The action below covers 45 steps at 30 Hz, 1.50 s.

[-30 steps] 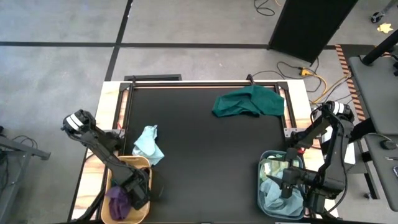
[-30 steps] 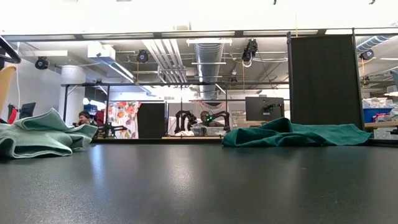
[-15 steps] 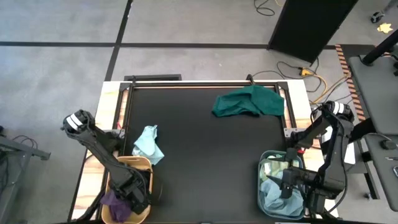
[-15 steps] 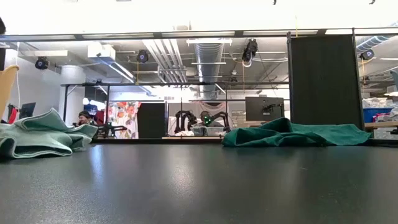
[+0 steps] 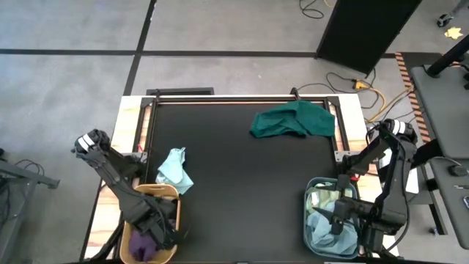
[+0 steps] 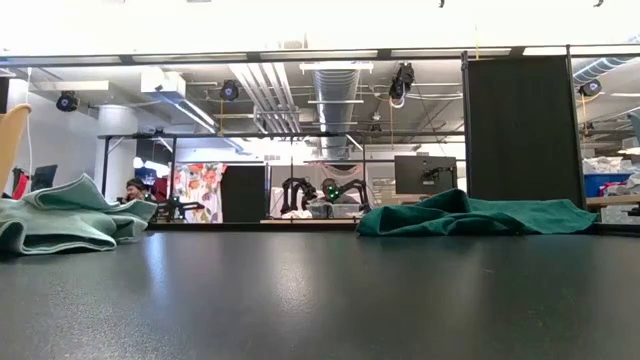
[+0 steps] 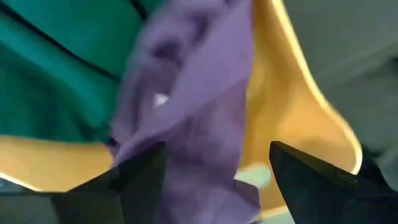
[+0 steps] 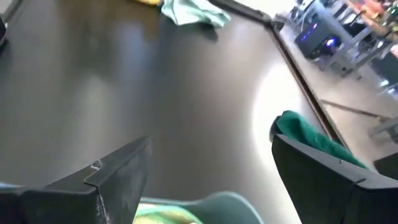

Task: Sort microfiber towel by color & place in baskets
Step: Put the violet microfiber towel into the yellow bin, then put the light blue microfiber towel into the blue bin

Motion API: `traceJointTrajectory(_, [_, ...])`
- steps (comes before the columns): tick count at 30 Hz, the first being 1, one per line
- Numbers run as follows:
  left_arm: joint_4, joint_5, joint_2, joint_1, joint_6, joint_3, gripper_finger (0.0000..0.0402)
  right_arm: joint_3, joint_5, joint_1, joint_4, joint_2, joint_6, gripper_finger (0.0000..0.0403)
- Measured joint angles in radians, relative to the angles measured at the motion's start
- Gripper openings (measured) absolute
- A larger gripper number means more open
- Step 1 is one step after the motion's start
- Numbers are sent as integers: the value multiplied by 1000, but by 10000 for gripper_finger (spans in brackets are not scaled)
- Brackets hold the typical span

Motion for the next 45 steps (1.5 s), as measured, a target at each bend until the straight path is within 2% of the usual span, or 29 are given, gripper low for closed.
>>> traceJointTrajectory(4, [-209, -164, -1, 0, -8, 77, 276, 5, 20, 0, 0, 0, -11, 325])
traceJointTrajectory(8, [-460, -217, -1, 0, -2, 144, 272, 5, 20, 0, 2, 0, -13, 325])
traceJointTrajectory(10, [-470, -281, -8, 0, 6, 150, 268, 5, 20, 0, 3, 0, -15, 325])
traceJointTrajectory(12, [-451, -430, -18, 5, 12, 140, 263, 5, 22, 0, 4, 0, -17, 325])
traceJointTrajectory(16, [-468, -789, -19, 61, -2, 116, 251, 5, 32, 0, 6, -1, -55, 325])
traceJointTrajectory(17, [-467, -853, -20, 88, 11, 107, 248, 7, 33, 0, 9, -1, -67, 325])
traceJointTrajectory(19, [-464, -907, -20, 158, 54, 86, 240, 16, 33, 0, 16, -1, -87, 325])
traceJointTrajectory(23, [-416, -907, -20, 337, 225, 44, 226, 31, 27, 0, 17, -2, -95, 325])
traceJointTrajectory(25, [-349, -866, -20, 429, 342, 18, 221, 30, 21, 0, 17, -2, -89, 325])
traceJointTrajectory(29, [-196, -641, -19, 615, 521, -56, 221, 1, -72, 0, 20, 0, -59, 325])
traceJointTrajectory(33, [-133, -467, -17, 757, 623, -144, 221, -25, -84, 0, 19, 0, -10, 325])
traceJointTrajectory(38, [-128, -373, -17, 860, 662, -244, 221, -29, -107, 0, 24, 2, 12, 325])
traceJointTrajectory(45, [5, -264, -17, 877, 656, -404, 222, -29, -105, 0, 25, 2, -21, 325])
